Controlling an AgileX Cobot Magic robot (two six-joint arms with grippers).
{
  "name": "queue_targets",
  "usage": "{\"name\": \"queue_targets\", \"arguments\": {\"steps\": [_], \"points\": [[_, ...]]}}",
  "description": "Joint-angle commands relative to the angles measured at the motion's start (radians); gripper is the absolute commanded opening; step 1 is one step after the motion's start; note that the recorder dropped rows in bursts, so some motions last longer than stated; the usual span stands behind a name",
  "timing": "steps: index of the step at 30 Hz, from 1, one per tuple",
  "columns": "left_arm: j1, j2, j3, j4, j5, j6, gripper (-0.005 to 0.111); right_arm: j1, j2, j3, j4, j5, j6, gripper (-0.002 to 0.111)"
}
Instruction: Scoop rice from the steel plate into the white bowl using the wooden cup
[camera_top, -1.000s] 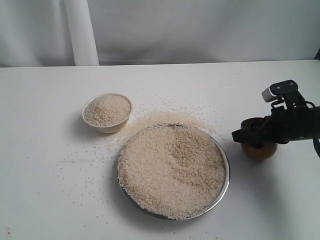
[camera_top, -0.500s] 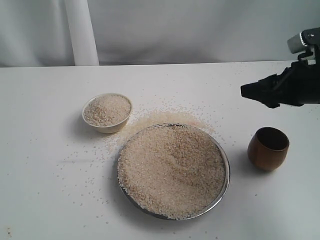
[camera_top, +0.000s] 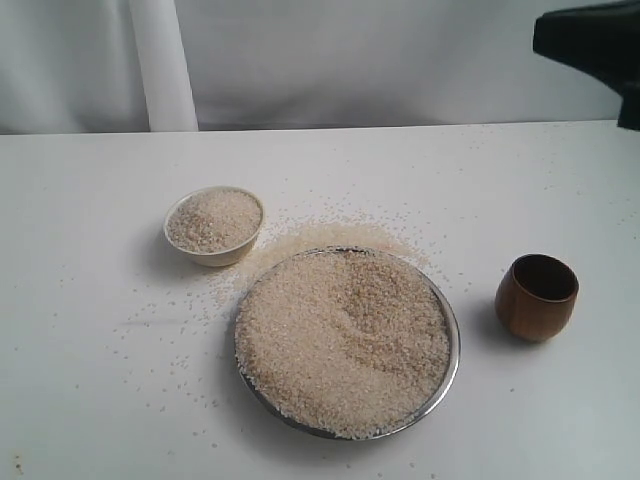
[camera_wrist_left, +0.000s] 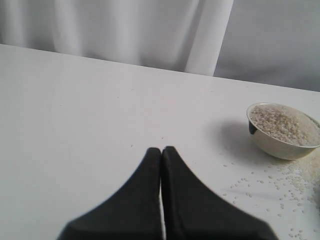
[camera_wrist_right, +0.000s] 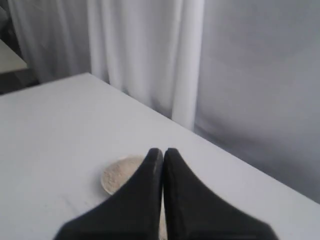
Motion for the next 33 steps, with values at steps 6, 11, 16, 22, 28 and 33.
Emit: {"name": "queue_targets", "arguments": {"steps": [6, 11, 16, 22, 28, 33], "points": [[0.0, 0.008, 0.003, -0.005, -0.008, -0.006, 0.0, 0.001, -0.149, 0.0, 0.034, 0.104, 0.042, 0.0], [0.0, 0.008, 0.003, -0.005, -0.008, -0.006, 0.0, 0.001, -0.156, 0.0, 0.03, 0.102, 0.042, 0.0], [0.0, 0.008, 0.003, -0.005, -0.008, -0.006, 0.0, 0.001, -0.156, 0.0, 0.025, 0.096, 0.038, 0.0], [0.0, 0.008, 0.003, -0.005, -0.008, -0.006, 0.0, -0.003, -0.155, 0.0, -0.036, -0.044, 0.011, 0.0], [0.0, 0.008, 0.003, -0.005, -0.008, -0.006, 0.0, -0.003, -0.322, 0.0, -0.168, -0.326, 0.085, 0.0], [0.0, 0.008, 0.003, -0.005, -0.008, -0.006, 0.0, -0.003, -0.497, 0.0, -0.738, -0.387, 0.511, 0.0]]}}
